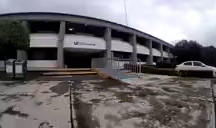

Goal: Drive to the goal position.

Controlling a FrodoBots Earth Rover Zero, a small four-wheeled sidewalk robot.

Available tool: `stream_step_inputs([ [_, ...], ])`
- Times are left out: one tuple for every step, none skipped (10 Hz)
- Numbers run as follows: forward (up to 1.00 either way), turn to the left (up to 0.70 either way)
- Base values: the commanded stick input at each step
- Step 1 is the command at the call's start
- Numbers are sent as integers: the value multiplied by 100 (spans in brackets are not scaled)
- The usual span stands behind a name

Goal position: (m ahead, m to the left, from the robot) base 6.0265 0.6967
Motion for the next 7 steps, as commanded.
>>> stream_step_inputs([
  [70,0],
  [70,0],
  [70,0],
  [70,0],
  [70,0],
  [70,0],
  [70,0],
])
